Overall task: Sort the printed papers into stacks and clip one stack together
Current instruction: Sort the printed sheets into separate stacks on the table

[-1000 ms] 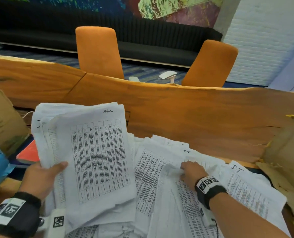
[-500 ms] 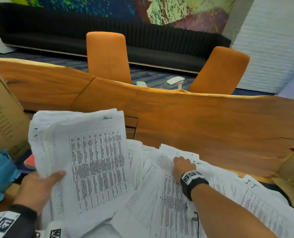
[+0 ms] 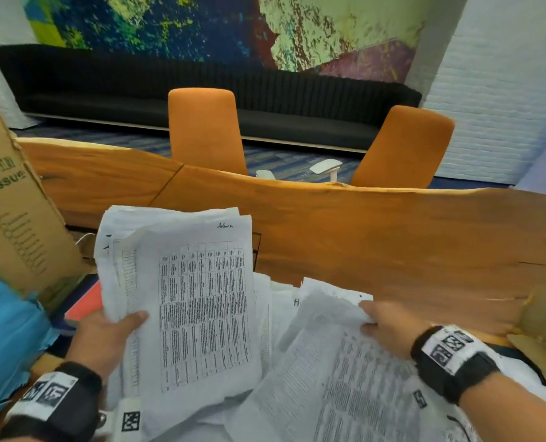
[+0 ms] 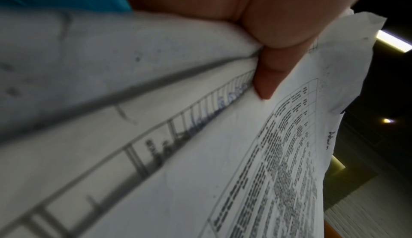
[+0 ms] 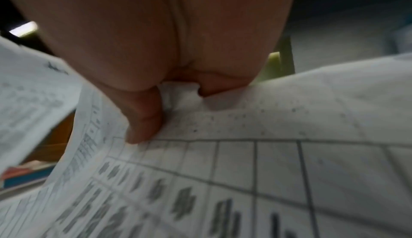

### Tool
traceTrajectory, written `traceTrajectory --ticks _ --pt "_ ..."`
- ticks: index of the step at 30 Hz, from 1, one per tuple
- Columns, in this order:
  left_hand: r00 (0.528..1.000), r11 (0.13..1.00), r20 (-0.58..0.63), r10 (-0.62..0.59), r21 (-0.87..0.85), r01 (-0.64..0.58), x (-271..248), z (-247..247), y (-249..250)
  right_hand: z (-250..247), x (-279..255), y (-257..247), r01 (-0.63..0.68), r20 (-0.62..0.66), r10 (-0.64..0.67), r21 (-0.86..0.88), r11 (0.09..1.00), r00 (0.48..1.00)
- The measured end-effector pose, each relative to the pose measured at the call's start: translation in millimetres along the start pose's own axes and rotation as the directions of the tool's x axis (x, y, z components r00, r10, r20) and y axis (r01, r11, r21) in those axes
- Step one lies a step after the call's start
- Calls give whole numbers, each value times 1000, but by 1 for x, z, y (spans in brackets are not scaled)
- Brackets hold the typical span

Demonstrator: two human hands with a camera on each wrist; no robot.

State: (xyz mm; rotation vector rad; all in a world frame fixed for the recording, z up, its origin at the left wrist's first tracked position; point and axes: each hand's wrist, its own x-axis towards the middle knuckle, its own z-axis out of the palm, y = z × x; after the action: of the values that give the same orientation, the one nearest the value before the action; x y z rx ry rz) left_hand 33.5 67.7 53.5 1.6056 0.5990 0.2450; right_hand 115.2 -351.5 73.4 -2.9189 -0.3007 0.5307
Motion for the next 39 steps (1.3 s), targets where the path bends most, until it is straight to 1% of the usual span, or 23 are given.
traceTrajectory --ticks 3,5,8,10,11,13,14,15,18,20,22,24,25,26,28,29,32,34,35,36,37,38,39 --pt "999 998 40 37 46 -39 -1 7 16 -35 -50 0 60 28 -58 -68 996 998" --pt "994 993 99 54 101 -64 -2 18 25 -55 -76 -14 143 8 -144 -164 976 990" --pt "973 973 197 123 168 -157 -15 44 41 -79 -98 -42 261 -107 -292 -235 936 950" --pt "944 960 285 169 170 -223 -32 65 51 -90 -99 -56 324 -234 -377 -233 917 896" --pt "921 952 342 189 166 -257 -42 75 56 -94 -96 -61 336 -284 -400 -247 909 871" --pt "871 933 447 203 181 -310 -63 94 62 -100 -86 -69 325 -352 -410 -276 904 842" --pt "855 922 475 205 200 -332 -72 101 63 -103 -81 -71 315 -370 -402 -274 909 838" --pt "846 911 492 204 222 -348 -80 107 63 -106 -78 -72 308 -386 -387 -252 917 837" --pt "820 895 539 193 246 -373 -98 116 59 -112 -84 -71 284 -404 -308 -120 951 861" --pt "804 906 568 173 228 -356 -102 115 52 -110 -90 -70 303 -384 -319 -105 947 867" --pt "788 939 590 174 142 -314 -99 109 46 -105 -94 -70 332 -372 -336 -79 940 865" --pt "771 964 596 224 -19 -265 -95 102 44 -100 -96 -70 340 -369 -333 -48 939 868" --pt "769 964 592 242 -61 -257 -94 100 45 -98 -95 -70 333 -370 -324 -42 942 871" --pt "770 963 589 247 -59 -263 -94 101 45 -96 -93 -70 327 -373 -320 -46 944 871" --pt "776 952 584 238 19 -306 -98 109 43 -92 -90 -75 334 -390 -325 -47 941 861" --pt "790 945 564 240 50 -323 -101 116 40 -90 -89 -80 349 -412 -334 -41 936 848" --pt "870 953 431 238 70 -295 -107 130 31 -81 -85 -95 360 -493 -337 -50 931 803" --pt "889 958 393 236 61 -281 -106 130 26 -75 -82 -95 348 -577 -296 -22 937 761" --pt "895 960 383 229 61 -272 -104 128 24 -71 -81 -90 334 -654 -246 10 943 715" --pt "906 965 363 219 56 -255 -100 125 22 -65 -78 -80 314 -739 -160 74 946 655" --pt "918 971 337 208 45 -236 -96 121 20 -58 -76 -68 305 -803 -25 197 932 595" --pt "928 976 315 198 27 -217 -92 116 20 -49 -75 -55 305 -814 159 380 873 559" --pt "936 980 298 187 8 -199 -88 112 20 -39 -76 -46 307 -738 343 589 747 582"
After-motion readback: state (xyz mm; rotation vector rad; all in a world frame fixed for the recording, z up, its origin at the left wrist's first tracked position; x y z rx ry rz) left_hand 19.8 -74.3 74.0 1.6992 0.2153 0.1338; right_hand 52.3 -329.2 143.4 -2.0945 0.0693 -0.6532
